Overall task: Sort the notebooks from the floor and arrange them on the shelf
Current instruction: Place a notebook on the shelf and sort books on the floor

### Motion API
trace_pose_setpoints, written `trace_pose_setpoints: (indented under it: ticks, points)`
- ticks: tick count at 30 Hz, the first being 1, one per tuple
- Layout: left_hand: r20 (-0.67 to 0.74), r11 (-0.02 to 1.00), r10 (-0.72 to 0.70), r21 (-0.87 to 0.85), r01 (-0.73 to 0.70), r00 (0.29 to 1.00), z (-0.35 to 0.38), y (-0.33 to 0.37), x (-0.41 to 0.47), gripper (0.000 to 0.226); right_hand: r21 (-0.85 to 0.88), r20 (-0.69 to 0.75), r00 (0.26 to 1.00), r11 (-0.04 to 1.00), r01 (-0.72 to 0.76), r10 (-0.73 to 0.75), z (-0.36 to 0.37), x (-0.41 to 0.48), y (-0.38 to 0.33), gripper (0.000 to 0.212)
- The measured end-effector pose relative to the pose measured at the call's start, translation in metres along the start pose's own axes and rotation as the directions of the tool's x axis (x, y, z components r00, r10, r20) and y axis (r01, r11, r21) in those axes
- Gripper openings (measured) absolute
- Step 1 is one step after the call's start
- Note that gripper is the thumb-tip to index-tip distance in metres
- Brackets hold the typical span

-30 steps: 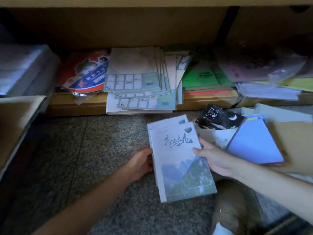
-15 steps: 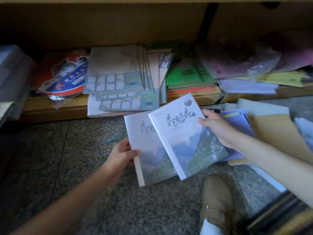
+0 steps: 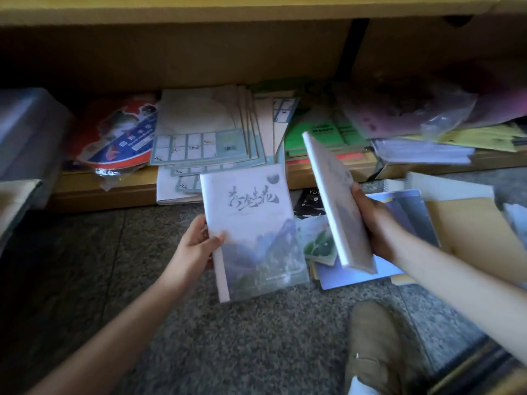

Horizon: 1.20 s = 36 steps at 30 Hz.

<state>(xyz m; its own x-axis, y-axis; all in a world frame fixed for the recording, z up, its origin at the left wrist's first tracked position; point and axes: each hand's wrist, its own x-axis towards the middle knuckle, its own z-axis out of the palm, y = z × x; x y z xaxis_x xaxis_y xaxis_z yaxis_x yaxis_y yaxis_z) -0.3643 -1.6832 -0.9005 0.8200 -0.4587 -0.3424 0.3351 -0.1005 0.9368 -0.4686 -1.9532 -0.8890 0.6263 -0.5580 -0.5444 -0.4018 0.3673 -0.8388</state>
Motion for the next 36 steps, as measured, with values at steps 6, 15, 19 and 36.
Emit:
trace_pose_setpoints:
  ticks: [6,15,19,36]
  points:
    - [0.036,0.988,-0.065,-0.136,0.07,0.997,0.021,0.005,-0.008,0.02,0.008,0.1,0.988,0.993,0.119,-0.119,0.034,-0.017,0.012,0.021]
    - [0.034,0.992,0.034,-0.121,-0.029,0.999,0.024,0.018,-0.014,0.022,-0.055,0.279,0.945,0.98,0.191,-0.169,0.056,-0.028,0.011,0.044]
    - [0.1,0.992,0.071,-0.11,-0.06,0.992,0.025,0.021,-0.022,0.038,-0.057,0.32,0.926,0.972,0.229,-0.199,0.061,-0.032,0.015,0.049]
    - [0.384,0.991,0.072,-0.132,-0.023,0.921,0.047,0.052,-0.05,0.038,-0.074,0.015,0.867,0.864,0.498,-0.499,0.054,-0.054,-0.012,0.029]
